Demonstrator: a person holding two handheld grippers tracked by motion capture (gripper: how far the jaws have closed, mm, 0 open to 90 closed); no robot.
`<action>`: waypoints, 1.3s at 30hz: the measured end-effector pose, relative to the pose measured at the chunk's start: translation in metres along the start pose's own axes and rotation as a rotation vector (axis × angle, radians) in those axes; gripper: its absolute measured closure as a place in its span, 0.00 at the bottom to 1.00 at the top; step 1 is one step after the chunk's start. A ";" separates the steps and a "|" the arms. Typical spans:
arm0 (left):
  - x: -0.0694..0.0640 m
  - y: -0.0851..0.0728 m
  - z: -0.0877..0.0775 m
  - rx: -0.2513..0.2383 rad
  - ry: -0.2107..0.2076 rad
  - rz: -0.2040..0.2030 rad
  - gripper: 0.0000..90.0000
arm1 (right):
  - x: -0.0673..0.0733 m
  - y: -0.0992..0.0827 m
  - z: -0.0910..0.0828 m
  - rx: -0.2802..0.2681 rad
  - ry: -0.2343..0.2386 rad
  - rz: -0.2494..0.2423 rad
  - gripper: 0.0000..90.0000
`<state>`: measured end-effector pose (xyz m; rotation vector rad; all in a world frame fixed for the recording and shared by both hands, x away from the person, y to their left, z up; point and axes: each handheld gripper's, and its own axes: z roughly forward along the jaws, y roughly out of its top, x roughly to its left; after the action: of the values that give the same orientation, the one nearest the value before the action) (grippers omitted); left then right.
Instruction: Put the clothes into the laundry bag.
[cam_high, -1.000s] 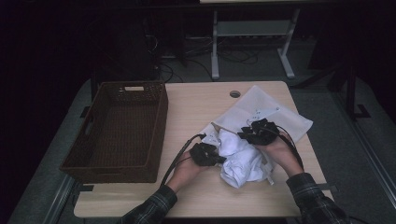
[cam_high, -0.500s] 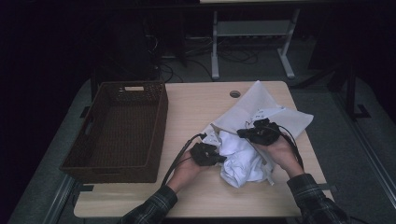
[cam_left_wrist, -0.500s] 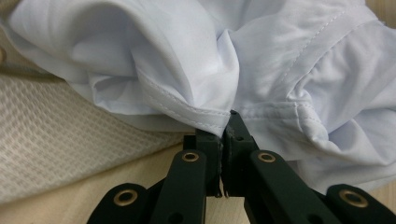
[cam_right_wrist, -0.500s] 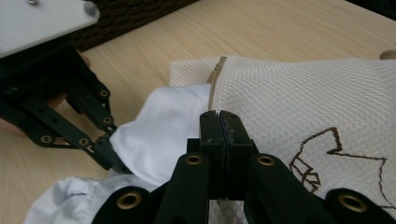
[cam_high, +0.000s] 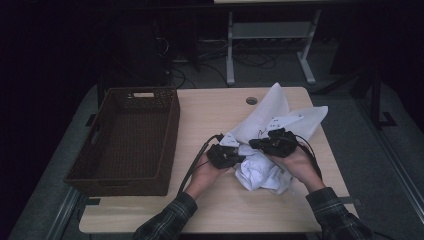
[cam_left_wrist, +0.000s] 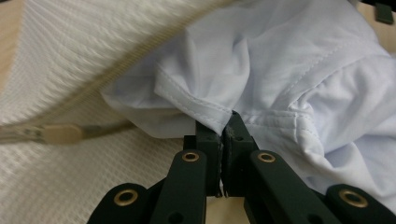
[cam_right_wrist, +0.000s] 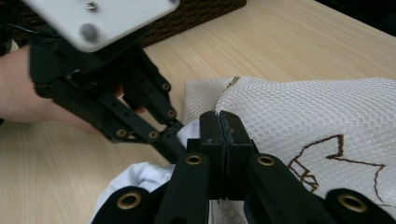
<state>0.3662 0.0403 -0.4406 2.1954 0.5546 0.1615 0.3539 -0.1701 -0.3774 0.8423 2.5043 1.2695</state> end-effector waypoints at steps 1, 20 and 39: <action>0.001 0.001 0.001 -0.008 0.009 -0.002 0.97 | 0.000 0.000 0.000 -0.001 0.000 0.000 0.99; 0.018 0.007 0.021 -0.044 0.105 -0.061 0.96 | -0.003 -0.001 -0.001 -0.018 -0.001 0.019 0.99; 0.010 -0.007 -0.030 -0.016 0.068 -0.053 0.43 | -0.007 -0.005 0.001 -0.016 -0.014 0.021 0.98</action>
<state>0.3633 0.0701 -0.4275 2.1637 0.6469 0.2119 0.3584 -0.1761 -0.3818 0.8732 2.4772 1.2847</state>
